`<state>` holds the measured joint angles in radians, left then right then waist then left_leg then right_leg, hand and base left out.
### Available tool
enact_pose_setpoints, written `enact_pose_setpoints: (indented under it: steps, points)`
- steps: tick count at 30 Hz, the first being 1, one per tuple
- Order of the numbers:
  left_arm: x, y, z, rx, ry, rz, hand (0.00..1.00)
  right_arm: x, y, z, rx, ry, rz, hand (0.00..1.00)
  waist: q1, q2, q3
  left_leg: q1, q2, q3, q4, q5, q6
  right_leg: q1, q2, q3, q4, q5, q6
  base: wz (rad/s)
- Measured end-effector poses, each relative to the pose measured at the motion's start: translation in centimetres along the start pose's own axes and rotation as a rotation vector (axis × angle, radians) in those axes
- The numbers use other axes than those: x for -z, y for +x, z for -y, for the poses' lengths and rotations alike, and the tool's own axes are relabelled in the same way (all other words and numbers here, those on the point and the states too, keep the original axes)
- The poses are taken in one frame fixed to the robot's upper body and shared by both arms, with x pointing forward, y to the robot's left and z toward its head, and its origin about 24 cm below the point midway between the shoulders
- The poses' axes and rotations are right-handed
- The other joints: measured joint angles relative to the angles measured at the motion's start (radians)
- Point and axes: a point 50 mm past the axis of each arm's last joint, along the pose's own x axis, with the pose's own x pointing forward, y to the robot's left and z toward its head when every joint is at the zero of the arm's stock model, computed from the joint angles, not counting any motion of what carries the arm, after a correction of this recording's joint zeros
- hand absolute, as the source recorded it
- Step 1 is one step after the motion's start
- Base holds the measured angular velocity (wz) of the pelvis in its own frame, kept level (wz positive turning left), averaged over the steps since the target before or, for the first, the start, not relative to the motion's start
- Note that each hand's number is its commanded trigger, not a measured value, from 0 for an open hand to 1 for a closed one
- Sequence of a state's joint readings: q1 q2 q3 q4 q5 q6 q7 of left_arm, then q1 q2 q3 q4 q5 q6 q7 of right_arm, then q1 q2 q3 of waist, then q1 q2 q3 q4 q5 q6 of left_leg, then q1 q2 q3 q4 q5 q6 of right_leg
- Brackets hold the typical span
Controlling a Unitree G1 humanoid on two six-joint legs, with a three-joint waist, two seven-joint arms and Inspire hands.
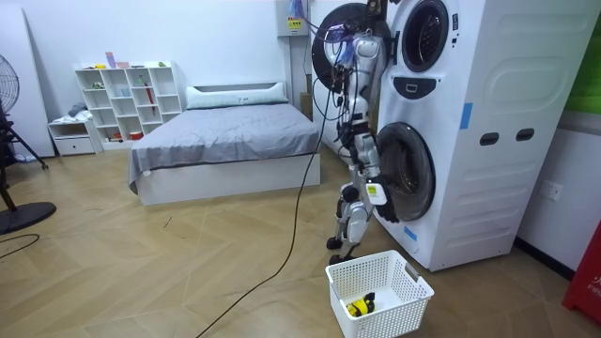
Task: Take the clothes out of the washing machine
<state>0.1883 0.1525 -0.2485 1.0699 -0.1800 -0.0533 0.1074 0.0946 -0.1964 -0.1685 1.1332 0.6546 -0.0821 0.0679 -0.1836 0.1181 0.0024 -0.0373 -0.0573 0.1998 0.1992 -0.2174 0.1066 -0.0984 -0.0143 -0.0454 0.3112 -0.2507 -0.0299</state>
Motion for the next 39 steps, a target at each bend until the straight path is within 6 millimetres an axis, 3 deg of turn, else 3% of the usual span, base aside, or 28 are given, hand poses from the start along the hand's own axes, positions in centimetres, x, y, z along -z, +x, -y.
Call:
enact_pose_setpoints:
  steps: [1, 2, 4, 7, 10, 15, 20, 24, 28, 34, 39]
  points:
    - [0.2, 0.0, -0.1, -0.011, 0.001, -0.004, 0.0, 0.5, 0.0, -0.2, -0.004, -0.003, -0.021, 0.0, 0.0, -0.017, 0.0041, 0.017, -0.002, -0.017, -0.004, 0.0, 0.0, 0.031, -0.001, -0.016, -0.019, 0.001, 0.001, 0.4]
    - [0.2, 0.0, -0.3, -0.02, -0.004, -0.005, 0.0, 0.8, -0.1, -0.2, -0.002, -0.007, -0.034, 0.0, 0.001, -0.025, 0.0021, 0.023, -0.003, -0.026, -0.005, 0.0, -0.001, 0.043, -0.001, -0.021, -0.028, 0.001, 0.001, 0.47]
    - [0.4, 0.0, -0.6, -0.05, -0.024, -0.013, 0.0, 2.1, -0.2, -0.4, 0.0, -0.004, -0.083, 0.0, 0.013, -0.061, 0.0038, 0.051, -0.007, -0.062, -0.014, 0.001, -0.001, 0.099, 0.0, -0.047, -0.072, 0.004, 0.002, 0.42]
    - [0.1, 0.0, -0.9, -0.077, -0.043, -0.005, 0.0, 3.6, -0.5, 0.0, 0.02, -0.042, -0.148, 0.0, 0.051, -0.085, 0.0005, 0.066, -0.006, -0.072, -0.017, 0.001, -0.001, 0.143, 0.003, -0.064, -0.117, 0.025, 0.007, 0.16]
    - [0.1, 0.0, -1.0, -0.096, -0.067, -0.006, 0.0, 4.2, -0.7, 0.3, 0.032, -0.058, -0.174, 0.0, 0.081, -0.095, 0.0021, 0.076, -0.006, -0.08, -0.022, 0.0, -0.001, 0.158, 0.003, -0.066, -0.13, 0.031, 0.01, 0.12]
    - [0.8, -0.2, -1.4, -0.126, -0.109, -0.026, 0.0, 4.7, -0.9, 0.5, 0.048, -0.067, -0.199, 0.0, 0.085, -0.106, 0.0046, 0.089, -0.01, -0.097, -0.034, 0.0, -0.001, 0.184, 0.002, -0.094, -0.145, 0.032, 0.01, 0.15]
    - [0.9, -0.2, -1.9, -0.148, -0.136, -0.03, 0.0, 4.7, -0.8, 0.4, 0.054, -0.084, -0.205, 0.0, 0.107, -0.111, 0.0057, 0.104, -0.012, -0.123, -0.035, 0.0, -0.001, 0.208, 0.002, -0.095, -0.151, 0.032, 0.01, 0.1]
    - [1.1, -0.3, -2.6, -0.175, -0.143, -0.033, 0.0, 4.8, -0.8, 0.4, 0.039, -0.189, -0.219, 0.0, 0.129, -0.116, 0.0083, 0.106, -0.014, -0.129, -0.034, 0.0, -0.001, 0.217, 0.002, -0.097, -0.161, 0.032, 0.01, 0.05]
    - [1.4, -0.3, -2.6, -0.174, -0.144, -0.042, 0.0, 5.3, -1.0, 0.5, 0.029, -0.279, -0.257, 0.0, 0.138, -0.119, 0.0087, 0.104, -0.018, -0.162, -0.032, -0.001, -0.004, 0.224, 0.001, -0.121, -0.159, 0.032, 0.011, 0.22]
    - [2.5, -0.6, -2.5, -0.174, -0.15, -0.084, 0.0, 5.8, -1.1, 0.2, -0.009, -0.455, -0.286, 0.0, 0.161, -0.128, 0.0026, 0.1, -0.021, -0.175, -0.027, -0.001, -0.004, 0.229, 0.002, -0.129, -0.158, 0.033, 0.013, 0.06]
    - [3.1, -0.7, -2.4, -0.176, -0.173, -0.108, 0.0, 5.6, -0.9, -0.4, -0.032, -0.527, -0.274, 0.0, 0.185, -0.135, 0.0029, 0.1, -0.021, -0.175, -0.017, -0.001, -0.004, 0.233, 0.0, -0.134, -0.159, 0.033, 0.013, 0.01]
